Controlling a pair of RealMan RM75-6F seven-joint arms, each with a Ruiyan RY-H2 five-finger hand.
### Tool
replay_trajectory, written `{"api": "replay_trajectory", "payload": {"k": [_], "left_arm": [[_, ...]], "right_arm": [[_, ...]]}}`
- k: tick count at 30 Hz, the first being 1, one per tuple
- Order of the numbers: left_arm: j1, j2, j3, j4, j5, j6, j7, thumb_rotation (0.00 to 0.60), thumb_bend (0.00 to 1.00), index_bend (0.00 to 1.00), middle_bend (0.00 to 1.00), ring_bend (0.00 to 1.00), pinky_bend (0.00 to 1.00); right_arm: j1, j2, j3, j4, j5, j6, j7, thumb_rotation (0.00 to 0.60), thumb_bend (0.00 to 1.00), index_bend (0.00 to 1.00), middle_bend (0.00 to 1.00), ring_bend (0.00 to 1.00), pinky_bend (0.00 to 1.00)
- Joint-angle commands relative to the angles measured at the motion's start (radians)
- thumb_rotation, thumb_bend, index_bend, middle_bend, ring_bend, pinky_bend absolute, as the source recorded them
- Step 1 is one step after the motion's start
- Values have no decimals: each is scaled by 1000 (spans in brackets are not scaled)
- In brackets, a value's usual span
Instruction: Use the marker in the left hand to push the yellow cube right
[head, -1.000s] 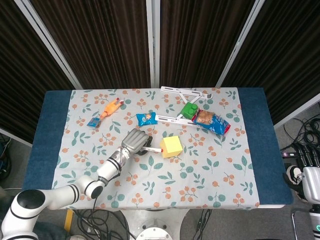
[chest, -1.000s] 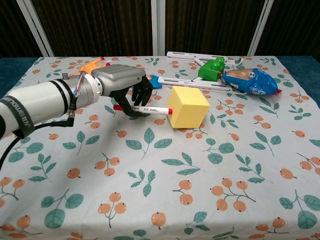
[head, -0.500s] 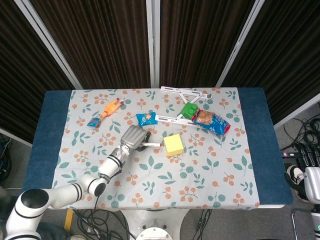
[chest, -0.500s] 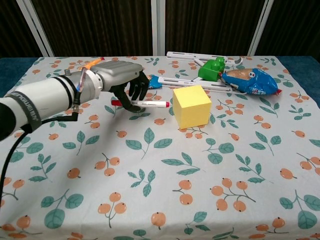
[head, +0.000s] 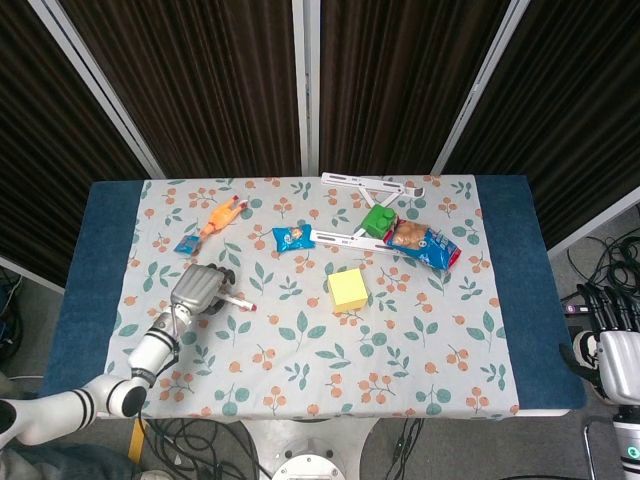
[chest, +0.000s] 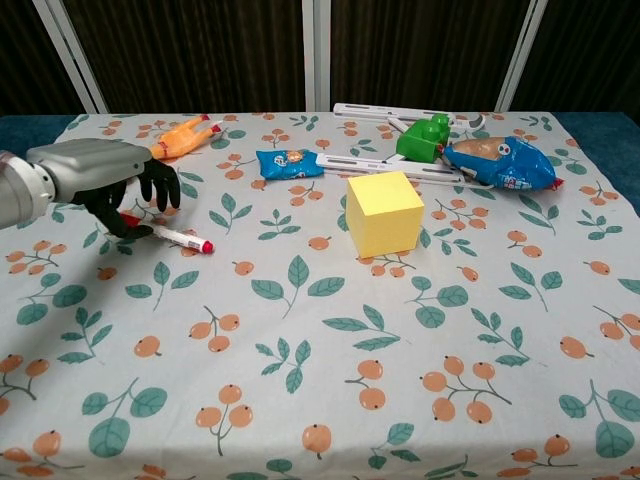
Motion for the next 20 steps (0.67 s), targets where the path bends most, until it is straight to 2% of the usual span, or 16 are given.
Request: {"api": "replay_trajectory", "payload": {"k": [1,10,14,20], "left_arm": [[35,36,2,-64,-1,46,-16,600,321,270,335,268,450],[189,180,2,-133,48,314,-50,600,266,265,324,256,378],[277,260,34,-164,70,407,-71,600,254,265,296,222,325],[402,333,83,-250,125,553,-94,600,240,265,262,208,310]], "right_arm": [[0,1,1,-3,1,1,-2,600,179,0,81,0,0],[1,13,3,4,25,-19,27,600,179,0,81,0,0],[6,12,-1,19,25,-35,53,600,179,0,81,0,0],[6,8,-7,12,11,-29,51,600,178,0,81,0,0]]}}
